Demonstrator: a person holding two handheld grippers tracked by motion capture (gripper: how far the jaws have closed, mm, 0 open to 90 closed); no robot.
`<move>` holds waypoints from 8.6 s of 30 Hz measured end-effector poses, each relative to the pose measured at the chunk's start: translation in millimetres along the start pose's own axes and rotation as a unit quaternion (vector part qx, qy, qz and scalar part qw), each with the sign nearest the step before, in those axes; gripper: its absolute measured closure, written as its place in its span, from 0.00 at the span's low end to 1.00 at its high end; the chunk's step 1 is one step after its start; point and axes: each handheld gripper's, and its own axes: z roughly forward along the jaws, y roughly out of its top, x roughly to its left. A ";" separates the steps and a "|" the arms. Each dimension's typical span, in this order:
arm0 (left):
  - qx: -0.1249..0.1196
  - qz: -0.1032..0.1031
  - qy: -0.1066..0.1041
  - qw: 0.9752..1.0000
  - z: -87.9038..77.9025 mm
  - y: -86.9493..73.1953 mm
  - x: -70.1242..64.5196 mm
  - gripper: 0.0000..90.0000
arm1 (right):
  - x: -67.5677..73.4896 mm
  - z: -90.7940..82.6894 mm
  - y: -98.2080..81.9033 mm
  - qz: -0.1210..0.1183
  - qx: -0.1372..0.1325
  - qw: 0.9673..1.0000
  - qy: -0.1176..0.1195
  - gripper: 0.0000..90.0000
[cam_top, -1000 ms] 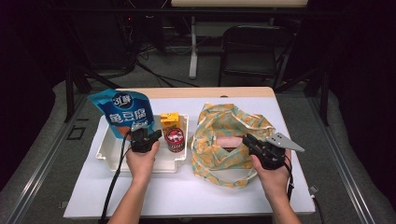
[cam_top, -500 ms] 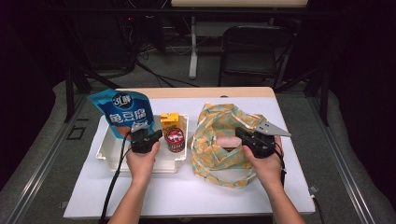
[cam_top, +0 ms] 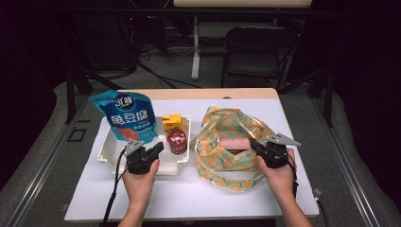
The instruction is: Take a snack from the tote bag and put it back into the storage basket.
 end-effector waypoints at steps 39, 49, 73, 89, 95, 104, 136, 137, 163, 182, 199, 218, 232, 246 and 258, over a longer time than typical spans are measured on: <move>0.100 0.099 -0.095 0.985 102.8 -31.6 -138.5 1.00 | 3.1 6.5 -21.5 0.009 0.032 0.999 -0.007 1.00; 0.132 0.089 -0.087 0.983 104.4 -49.2 -126.5 1.00 | 8.7 1.3 -18.9 0.008 0.015 1.000 0.008 0.98; 0.146 0.103 -0.066 0.982 131.2 -40.0 -144.5 1.00 | 32.6 35.9 -24.8 -0.014 0.068 0.998 0.006 1.00; 0.176 0.090 -0.008 0.980 131.7 -43.4 -130.1 1.00 | -28.7 20.6 -27.0 0.098 0.063 0.988 -0.104 1.00; 0.155 0.092 -0.015 0.984 124.6 -44.1 -133.0 1.00 | -42.9 3.0 -19.0 0.073 0.018 0.992 -0.100 1.00; 0.112 0.089 -0.035 0.989 107.9 -29.6 -137.1 1.00 | -39.1 4.1 2.6 0.041 -0.018 0.998 -0.049 0.98; 0.111 0.117 0.066 0.985 114.6 -26.4 -128.3 1.00 | -64.7 48.1 9.8 0.018 0.026 0.996 -0.086 1.00; 0.112 0.113 0.069 0.985 116.0 -26.2 -128.1 1.00 | -67.7 51.6 7.2 0.025 0.036 0.996 -0.078 1.00; 0.154 0.156 0.039 0.975 122.0 -45.2 -141.5 1.00 | -35.8 -5.4 -1.2 -0.013 0.010 0.999 0.048 0.99; 0.102 0.151 -0.019 0.983 104.5 -25.3 -140.7 1.00 | -19.5 -49.2 15.8 -0.066 -0.063 0.986 0.143 0.93; 0.090 0.129 -0.043 0.987 106.0 -19.2 -137.0 1.00 | -23.3 -61.1 -31.9 -0.051 0.009 0.993 0.105 0.86; 0.126 0.146 -0.049 0.980 109.7 -40.6 -136.4 1.00 | -35.8 -68.3 13.3 -0.044 -0.070 0.996 0.043 0.44; 0.172 0.154 -0.019 0.973 115.1 -52.4 -133.3 1.00 | -67.4 25.4 31.5 -0.027 -0.007 1.000 -0.002 1.00; 0.153 0.155 -0.035 0.975 110.7 -52.3 -132.2 1.00 | -87.3 26.6 1.9 0.044 0.020 0.999 0.000 0.61; 0.123 0.149 -0.044 0.980 103.0 -53.5 -130.7 1.00 | -72.6 -55.1 8.9 0.027 -0.065 0.997 0.009 0.43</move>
